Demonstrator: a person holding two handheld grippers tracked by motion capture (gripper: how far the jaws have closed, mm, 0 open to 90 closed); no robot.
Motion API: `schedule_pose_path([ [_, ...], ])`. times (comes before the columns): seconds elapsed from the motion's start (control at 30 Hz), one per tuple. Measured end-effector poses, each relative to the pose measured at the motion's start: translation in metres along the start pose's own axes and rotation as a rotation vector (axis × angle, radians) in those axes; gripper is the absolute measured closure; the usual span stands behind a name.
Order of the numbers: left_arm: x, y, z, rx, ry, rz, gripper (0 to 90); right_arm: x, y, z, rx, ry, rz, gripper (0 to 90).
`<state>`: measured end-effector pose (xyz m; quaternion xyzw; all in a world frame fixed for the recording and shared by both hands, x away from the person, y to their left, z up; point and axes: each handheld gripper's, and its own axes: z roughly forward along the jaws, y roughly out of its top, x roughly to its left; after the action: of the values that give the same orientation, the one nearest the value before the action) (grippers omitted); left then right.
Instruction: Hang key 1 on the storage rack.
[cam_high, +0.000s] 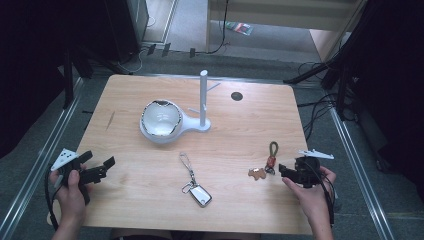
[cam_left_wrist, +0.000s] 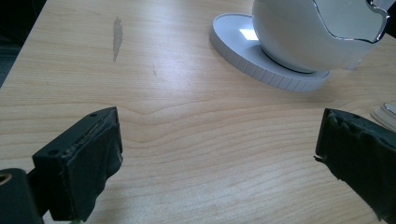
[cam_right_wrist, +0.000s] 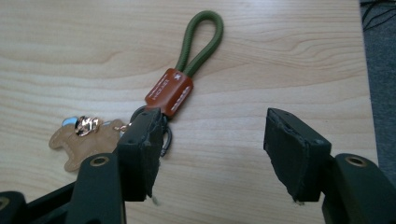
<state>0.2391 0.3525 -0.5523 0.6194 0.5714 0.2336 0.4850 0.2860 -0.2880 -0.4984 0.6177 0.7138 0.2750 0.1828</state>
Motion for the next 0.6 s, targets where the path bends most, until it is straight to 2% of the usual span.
schedule_pose_path([
  [0.03, 0.000, 0.000, 0.000, 0.002, -0.002, 0.000, 1.1, 0.003, 0.003, 0.000, 0.020, 0.002, -0.016, 37.9],
  [0.1, 0.000, 0.000, 0.000, 0.000, -0.003, -0.001, 1.1, 0.009, 0.009, 0.002, 0.063, 0.029, -0.014, 35.9],
  [0.2, 0.001, 0.000, 0.000, 0.000, -0.004, -0.001, 1.1, 0.018, 0.017, 0.006, 0.129, 0.003, -0.043, 35.9],
  [0.4, 0.001, 0.000, 0.000, -0.001, -0.007, -0.001, 1.1, 0.030, 0.029, 0.012, 0.180, -0.015, -0.041, 38.4],
  [0.6, 0.000, 0.000, 0.000, -0.004, -0.009, 0.001, 1.1, 0.039, 0.041, 0.018, 0.232, -0.067, -0.056, 41.2],
])
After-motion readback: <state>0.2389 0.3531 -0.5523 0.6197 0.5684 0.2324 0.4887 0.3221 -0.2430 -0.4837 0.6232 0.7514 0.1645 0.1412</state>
